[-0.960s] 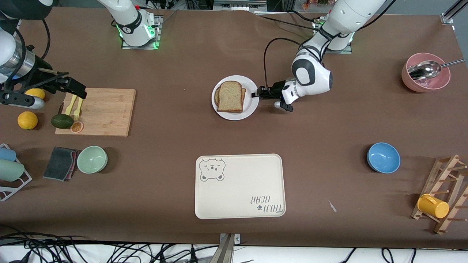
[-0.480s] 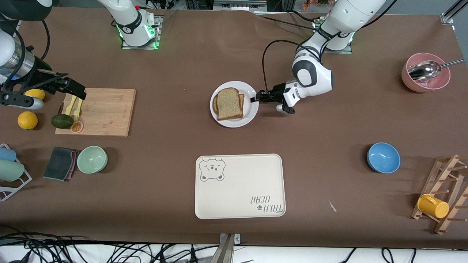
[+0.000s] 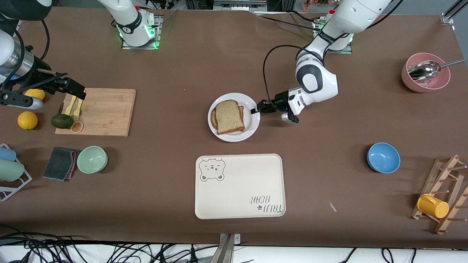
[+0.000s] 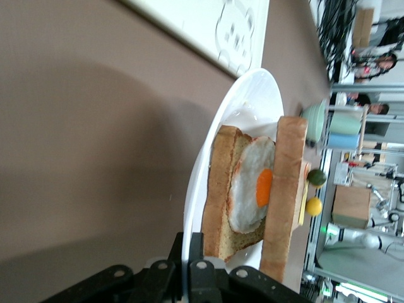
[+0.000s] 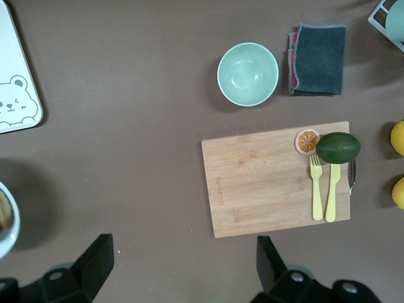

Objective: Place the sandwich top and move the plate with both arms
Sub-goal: 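Slide the white plate with the left gripper onto the cream tray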

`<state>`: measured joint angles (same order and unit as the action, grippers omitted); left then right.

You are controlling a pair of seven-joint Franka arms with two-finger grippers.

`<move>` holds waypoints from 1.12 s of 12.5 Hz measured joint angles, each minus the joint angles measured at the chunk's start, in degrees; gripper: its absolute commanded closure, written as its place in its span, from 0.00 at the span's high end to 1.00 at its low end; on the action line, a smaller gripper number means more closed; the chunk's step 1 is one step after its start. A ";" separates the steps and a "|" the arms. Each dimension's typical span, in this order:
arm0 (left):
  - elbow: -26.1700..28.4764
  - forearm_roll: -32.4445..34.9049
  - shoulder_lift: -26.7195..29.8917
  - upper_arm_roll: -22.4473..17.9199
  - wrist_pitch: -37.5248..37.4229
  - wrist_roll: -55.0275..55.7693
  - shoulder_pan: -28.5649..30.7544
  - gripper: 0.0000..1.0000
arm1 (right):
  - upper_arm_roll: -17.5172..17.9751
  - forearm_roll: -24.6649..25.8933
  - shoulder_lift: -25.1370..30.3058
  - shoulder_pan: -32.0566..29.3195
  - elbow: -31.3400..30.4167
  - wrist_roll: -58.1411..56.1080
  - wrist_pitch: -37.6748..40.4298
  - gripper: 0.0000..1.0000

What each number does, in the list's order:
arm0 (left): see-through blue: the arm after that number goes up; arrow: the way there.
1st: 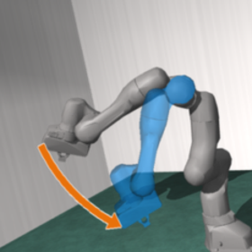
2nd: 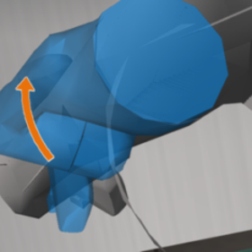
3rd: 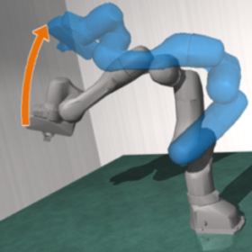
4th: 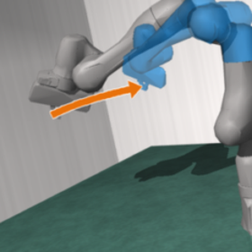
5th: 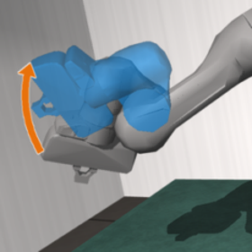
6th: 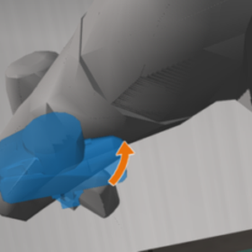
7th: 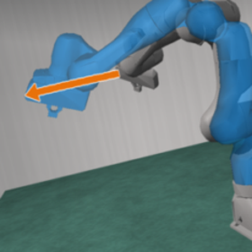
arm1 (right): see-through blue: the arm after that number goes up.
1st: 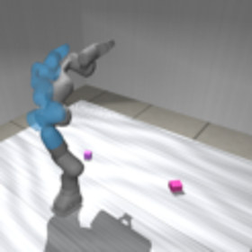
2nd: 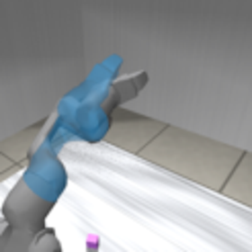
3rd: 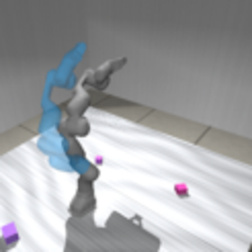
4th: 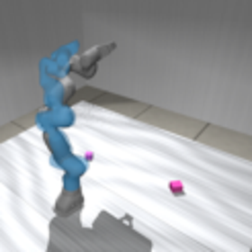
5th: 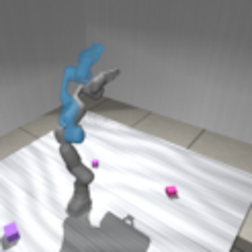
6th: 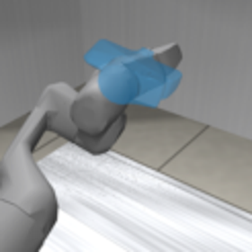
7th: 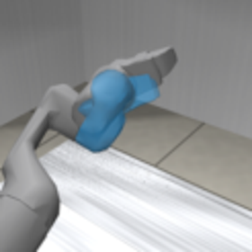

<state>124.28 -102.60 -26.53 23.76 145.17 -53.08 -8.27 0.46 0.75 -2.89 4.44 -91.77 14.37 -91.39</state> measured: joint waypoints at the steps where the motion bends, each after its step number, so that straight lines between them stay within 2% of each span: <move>1: -1.32 -0.03 -0.11 -0.59 0.00 0.24 0.21 0.00 | 0.00 0.00 0.00 0.00 0.00 0.00 0.02 1.00; 5: -9.86 -0.03 -3.30 -3.62 1.02 3.59 0.29 0.00 | 0.03 0.00 -0.02 0.01 0.02 0.00 0.06 1.00; 10: -24.81 -0.04 -13.20 -4.45 7.73 5.98 -0.56 0.00 | -0.01 0.00 -0.03 0.00 0.12 0.00 0.14 1.00; 14: -30.90 0.00 -17.33 -5.67 8.77 6.65 -0.96 0.00 | -0.04 0.00 -0.03 -0.02 0.18 0.00 0.15 1.00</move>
<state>93.39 -102.60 -43.86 18.09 153.94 -46.43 -9.23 0.42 0.75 -2.93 4.42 -91.58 14.37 -91.25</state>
